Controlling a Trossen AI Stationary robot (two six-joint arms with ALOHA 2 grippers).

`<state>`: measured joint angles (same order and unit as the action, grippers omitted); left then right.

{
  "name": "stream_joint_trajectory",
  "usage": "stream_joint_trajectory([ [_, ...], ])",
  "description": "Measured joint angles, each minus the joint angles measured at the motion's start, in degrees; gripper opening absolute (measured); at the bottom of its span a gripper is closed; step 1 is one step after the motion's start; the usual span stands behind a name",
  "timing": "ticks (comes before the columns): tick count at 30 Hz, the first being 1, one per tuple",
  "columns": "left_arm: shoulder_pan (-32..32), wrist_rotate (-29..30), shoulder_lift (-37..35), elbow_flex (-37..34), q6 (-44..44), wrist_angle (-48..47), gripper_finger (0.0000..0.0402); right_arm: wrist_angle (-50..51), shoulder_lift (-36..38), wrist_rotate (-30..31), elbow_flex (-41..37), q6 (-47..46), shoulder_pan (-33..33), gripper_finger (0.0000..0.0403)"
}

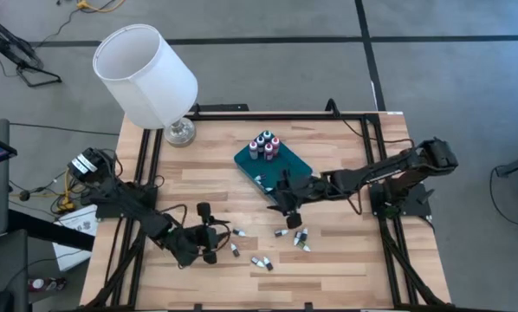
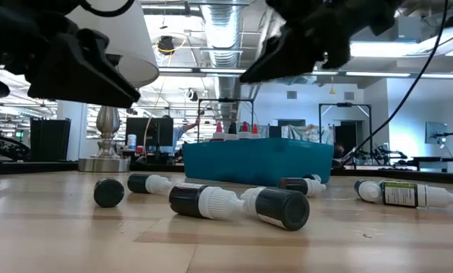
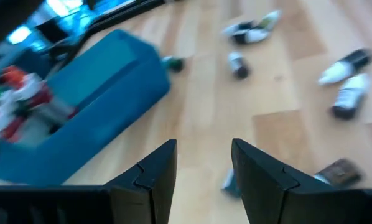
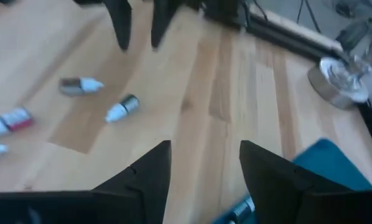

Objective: Pick & Place food coloring
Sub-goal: Put the small blue food coloring bottle into the blue bin

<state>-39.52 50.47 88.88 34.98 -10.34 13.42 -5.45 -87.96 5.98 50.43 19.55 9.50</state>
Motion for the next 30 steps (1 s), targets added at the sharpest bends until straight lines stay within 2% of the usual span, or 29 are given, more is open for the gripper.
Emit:
stream_joint_trajectory([
  [6, 3.27, -12.19, 0.0, -6.15, 7.77, 17.48, 0.0148, 2.15, 4.7, -0.02, 0.02, 0.0, 5.53, 0.0172],
  [14, 8.48, -22.74, 0.3, -14.04, 7.91, 31.04, 0.0148, 3.3, 10.47, 0.0, 0.05, 0.54, 14.07, 0.0162],
  [18, 11.11, -26.74, 0.37, -16.23, 7.72, 34.01, 0.0148, 3.32, 11.65, 0.35, 0.07, 1.96, 17.7, 0.0157],
  [22, 13.14, -30.22, 0.37, -16.71, 7.83, 34.6, 0.0148, 3.31, 12.12, 4.32, 0.07, 1.99, 20.42, 0.015],
  [26, 14.32, -33.28, 0.37, -16.71, 8.93, 34.95, 0.0148, 3.32, 12.08, 7.74, 0.07, 1.97, 22.06, 0.0144],
  [30, 15.08, -35.75, 1.42, -16.69, 10.57, 37.25, 0.0148, 3.28, 12.06, 7.85, 0.07, 1.64, 22.38, 0.0138],
])
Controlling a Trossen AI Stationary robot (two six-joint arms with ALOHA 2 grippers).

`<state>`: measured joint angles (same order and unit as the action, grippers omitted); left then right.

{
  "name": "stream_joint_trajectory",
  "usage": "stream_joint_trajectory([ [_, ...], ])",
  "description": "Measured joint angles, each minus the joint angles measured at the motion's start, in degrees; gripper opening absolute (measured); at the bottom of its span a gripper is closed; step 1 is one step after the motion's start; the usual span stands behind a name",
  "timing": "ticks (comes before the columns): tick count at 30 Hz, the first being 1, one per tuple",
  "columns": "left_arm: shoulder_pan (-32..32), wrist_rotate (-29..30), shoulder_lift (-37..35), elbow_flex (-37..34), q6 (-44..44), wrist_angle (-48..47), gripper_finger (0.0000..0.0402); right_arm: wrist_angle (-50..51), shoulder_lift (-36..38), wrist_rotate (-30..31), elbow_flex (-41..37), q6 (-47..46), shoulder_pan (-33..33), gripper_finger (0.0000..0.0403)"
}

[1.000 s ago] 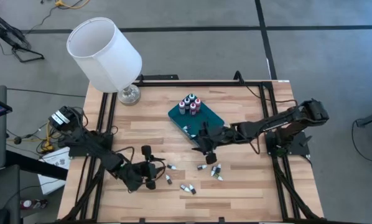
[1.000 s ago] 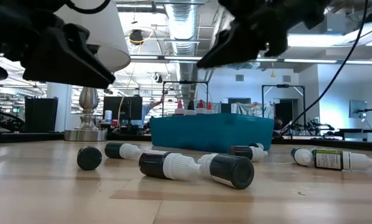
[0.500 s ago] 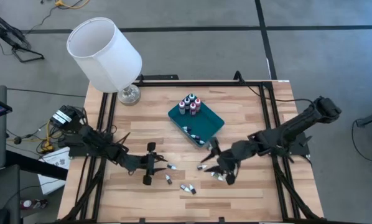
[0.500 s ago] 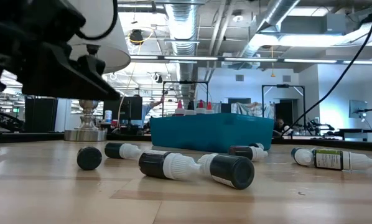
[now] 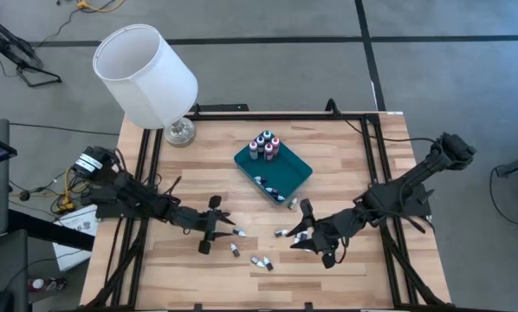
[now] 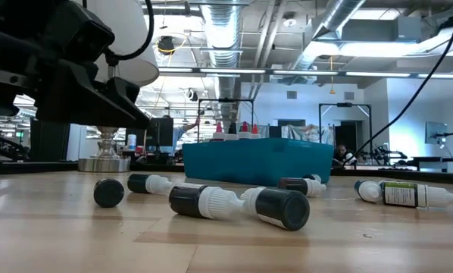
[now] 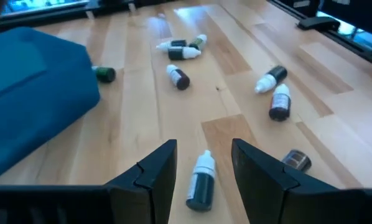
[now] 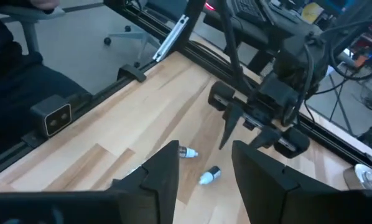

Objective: Pick & Place food coloring
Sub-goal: Put the small blue food coloring bottle into the blue bin

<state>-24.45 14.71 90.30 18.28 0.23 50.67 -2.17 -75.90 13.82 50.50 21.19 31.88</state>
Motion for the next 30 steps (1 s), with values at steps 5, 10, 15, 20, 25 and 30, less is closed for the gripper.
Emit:
stream_joint_trajectory([
  [5, 2.01, -3.97, 5.79, 0.33, 1.25, 5.61, 0.0148, -0.04, 0.0, 0.02, 0.0, -1.05, -0.02, 0.0132],
  [10, 4.68, -8.04, 9.68, 0.51, 1.05, 9.41, 0.0148, -0.04, 0.0, 0.02, 0.0, -1.68, 0.0, 0.0133],
  [15, 6.59, -11.86, 12.65, 1.13, 0.02, 10.54, 0.0148, -0.02, -0.02, 0.01, 0.0, -1.83, 0.0, 0.0133],
  [20, 7.56, -14.39, 17.37, 3.48, -0.43, 10.65, 0.0148, 0.01, -0.02, 0.0, 0.0, -2.32, 0.0, 0.0132],
  [25, 8.91, -17.73, 21.44, 6.44, -0.61, 10.84, 0.0148, 0.12, -0.02, 0.0, 0.0, -2.95, 0.0, 0.0132],
  [30, 9.91, -19.25, 21.45, 6.54, -0.91, 10.61, 0.0148, 0.91, -0.04, 0.0, 0.0, -3.21, 0.0, 0.0132],
])
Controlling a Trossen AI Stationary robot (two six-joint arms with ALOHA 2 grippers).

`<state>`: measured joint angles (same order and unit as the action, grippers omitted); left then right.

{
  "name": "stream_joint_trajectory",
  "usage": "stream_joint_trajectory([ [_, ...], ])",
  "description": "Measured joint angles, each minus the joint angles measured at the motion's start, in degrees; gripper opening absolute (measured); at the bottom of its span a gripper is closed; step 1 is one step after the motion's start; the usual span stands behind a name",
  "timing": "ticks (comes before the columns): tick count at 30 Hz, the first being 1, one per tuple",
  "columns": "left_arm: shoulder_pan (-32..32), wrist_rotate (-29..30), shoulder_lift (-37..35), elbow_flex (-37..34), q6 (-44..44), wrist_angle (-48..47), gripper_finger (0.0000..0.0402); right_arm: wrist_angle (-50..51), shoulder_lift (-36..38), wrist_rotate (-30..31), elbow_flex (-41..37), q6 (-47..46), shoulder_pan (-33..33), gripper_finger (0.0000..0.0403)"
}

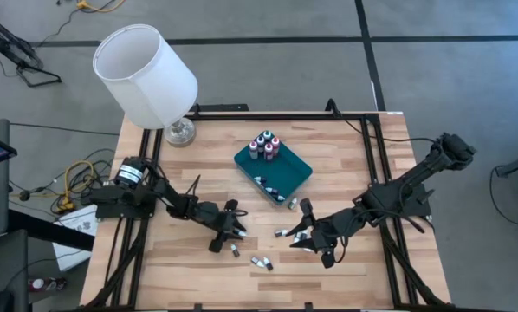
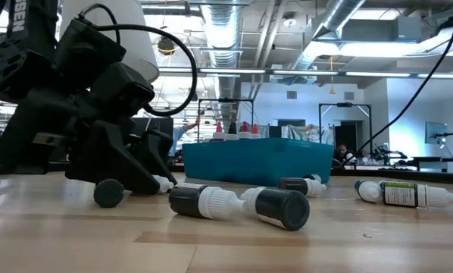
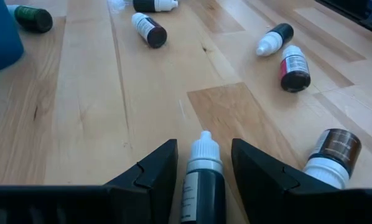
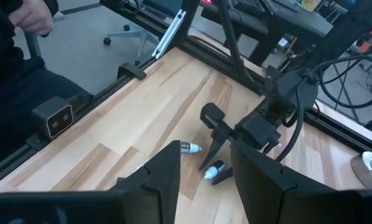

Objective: Pick & Place food coloring
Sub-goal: Put the small blue food coloring bottle into the blue bin

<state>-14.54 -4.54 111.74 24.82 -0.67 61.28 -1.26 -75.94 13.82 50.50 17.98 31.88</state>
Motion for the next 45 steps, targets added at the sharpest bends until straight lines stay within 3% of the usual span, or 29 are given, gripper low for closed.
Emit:
stream_joint_trajectory([
  [11, 0.04, 0.46, -0.05, 0.0, 0.01, -1.74, 0.0145, 0.9, -0.01, 0.0, 0.0, -1.51, 0.0, 0.0131],
  [22, 0.08, 1.52, -0.12, -0.02, 0.3, -3.16, 0.0073, 0.96, -0.26, -0.02, -0.02, -1.57, -0.02, 0.0131],
  [29, 0.06, 2.39, -0.11, -0.07, 0.79, -3.35, 0.0082, 0.93, -0.26, -0.02, -0.02, -1.57, -0.02, 0.0131],
  [36, 0.06, 6.13, -2.21, -0.17, 0.79, -4.01, 0.007, 0.93, -0.26, -0.02, -0.02, -1.57, -0.02, 0.0131],
  [45, 0.32, 16.21, -5.96, -0.22, 3.07, -3.1, 0.0078, 0.88, -0.26, -0.02, -0.02, -1.57, -0.02, 0.0131],
])
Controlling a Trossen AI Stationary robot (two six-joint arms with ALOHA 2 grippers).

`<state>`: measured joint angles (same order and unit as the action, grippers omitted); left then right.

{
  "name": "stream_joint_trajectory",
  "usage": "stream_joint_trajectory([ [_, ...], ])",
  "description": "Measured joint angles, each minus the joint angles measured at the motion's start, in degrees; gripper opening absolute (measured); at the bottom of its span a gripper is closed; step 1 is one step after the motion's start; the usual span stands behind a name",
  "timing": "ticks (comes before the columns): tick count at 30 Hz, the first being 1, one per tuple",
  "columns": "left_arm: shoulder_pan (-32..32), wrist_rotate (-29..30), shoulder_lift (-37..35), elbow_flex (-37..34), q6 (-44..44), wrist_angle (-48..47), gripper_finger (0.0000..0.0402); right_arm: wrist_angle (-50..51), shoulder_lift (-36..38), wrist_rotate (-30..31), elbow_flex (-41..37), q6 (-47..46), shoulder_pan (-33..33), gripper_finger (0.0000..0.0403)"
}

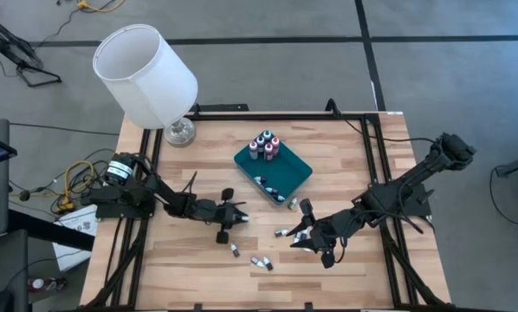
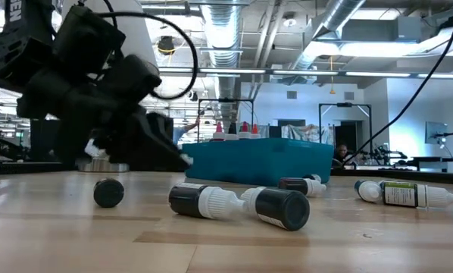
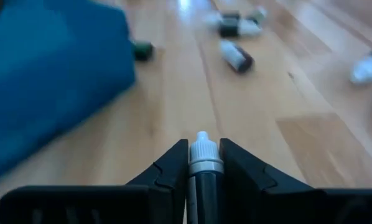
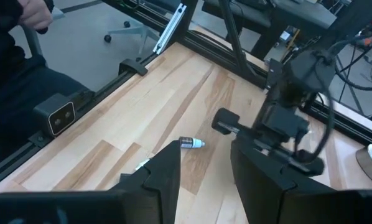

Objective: Pick & Place food coloring
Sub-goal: Put the small blue food coloring bottle into the blue bin

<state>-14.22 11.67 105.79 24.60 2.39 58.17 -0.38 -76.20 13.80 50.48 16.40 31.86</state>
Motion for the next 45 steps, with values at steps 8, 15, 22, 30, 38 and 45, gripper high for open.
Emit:
stream_joint_trajectory([
  [8, 4.48, 3.29, -3.97, 2.79, 4.38, 1.09, 0.0072, -0.04, 0.0, 0.0, 0.0, 0.02, 0.0, 0.0131],
  [15, 11.05, 1.28, -4.12, 10.33, 6.01, -6.16, 0.0078, -0.04, 0.0, 0.0, 0.0, 0.0, 0.0, 0.0131],
  [22, 14.78, -1.52, -4.12, 19.72, 5.84, -18.48, 0.0073, -0.02, 0.02, 0.0, 0.0, 0.02, 0.0, 0.0131],
  [30, 15.61, 1.43, -2.66, 23.91, 3.12, -22.32, 0.0075, 0.0, 0.02, 0.0, -0.02, 0.0, 0.0, 0.0131],
  [38, 16.29, 2.16, 2.18, 26.46, 1.46, -22.82, 0.0076, 0.36, 0.04, -0.02, -0.04, -0.78, -0.11, 0.0131],
  [45, 16.72, 2.58, 4.09, 27.79, 1.29, -22.73, 0.0081, 1.69, 0.04, -0.02, -0.07, -2.52, -0.11, 0.0131],
])
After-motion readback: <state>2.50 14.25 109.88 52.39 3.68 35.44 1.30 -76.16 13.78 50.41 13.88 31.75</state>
